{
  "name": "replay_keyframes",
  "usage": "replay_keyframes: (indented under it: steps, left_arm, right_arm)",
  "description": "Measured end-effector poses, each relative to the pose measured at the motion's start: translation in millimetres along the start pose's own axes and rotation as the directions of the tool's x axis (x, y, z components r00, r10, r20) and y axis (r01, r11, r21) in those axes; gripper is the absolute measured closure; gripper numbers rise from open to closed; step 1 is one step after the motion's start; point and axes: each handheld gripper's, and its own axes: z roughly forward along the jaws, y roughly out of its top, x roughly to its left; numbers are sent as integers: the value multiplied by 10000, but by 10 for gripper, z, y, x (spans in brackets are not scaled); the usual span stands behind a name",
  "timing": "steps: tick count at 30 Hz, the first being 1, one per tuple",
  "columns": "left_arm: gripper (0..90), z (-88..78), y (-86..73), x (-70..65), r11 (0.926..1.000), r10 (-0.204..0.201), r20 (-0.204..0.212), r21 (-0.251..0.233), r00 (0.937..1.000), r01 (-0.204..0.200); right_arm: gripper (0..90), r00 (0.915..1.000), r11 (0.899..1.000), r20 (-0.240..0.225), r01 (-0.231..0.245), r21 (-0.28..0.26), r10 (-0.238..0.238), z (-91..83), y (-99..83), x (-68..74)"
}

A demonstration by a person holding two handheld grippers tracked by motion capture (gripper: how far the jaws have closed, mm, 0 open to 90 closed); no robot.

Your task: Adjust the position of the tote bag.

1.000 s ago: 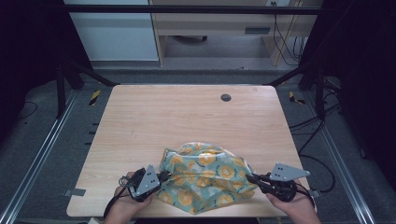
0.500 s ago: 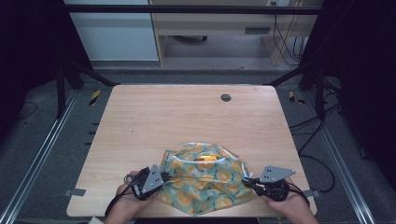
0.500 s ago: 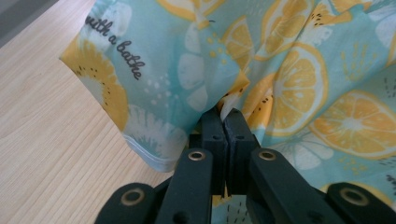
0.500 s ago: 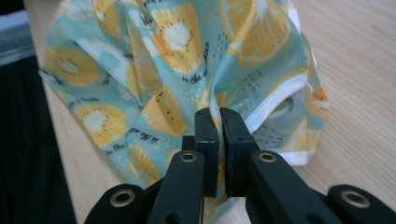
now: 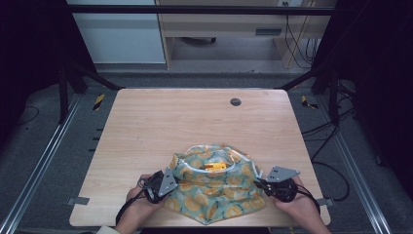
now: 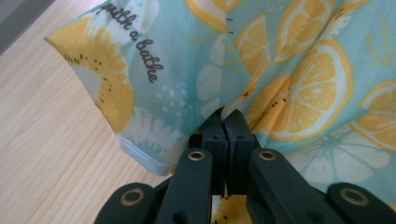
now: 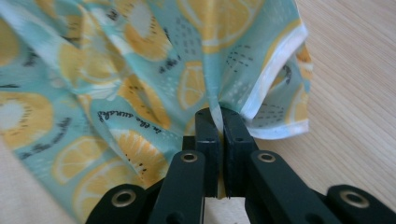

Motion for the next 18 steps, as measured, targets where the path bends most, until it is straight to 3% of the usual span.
replay_keyframes:
  steps: [6, 11, 16, 18]
  left_arm:
    - [833, -2, -2, 12, 9997, -238, -143, -64, 9996, 237]
    - [708, -75, -4, 25, 9965, -818, -80, -166, 9966, 816]
    - [491, -310, -17, 11, 9812, -1849, -88, -576, 9827, 1841]
    - [451, -409, -14, 30, 9700, -2228, -159, -1035, 9747, 2201]
  right_arm:
    - [838, 9996, 9997, 215, -202, 140, 199, 37, 8, -32]
    - [687, 9978, 9984, 375, -534, -181, 541, -66, 0, -18]
    - [434, 9947, 9954, 622, -786, -541, 819, -207, -24, 26]
    - [347, 9927, 9929, 753, -881, -799, 941, -288, -21, 42]
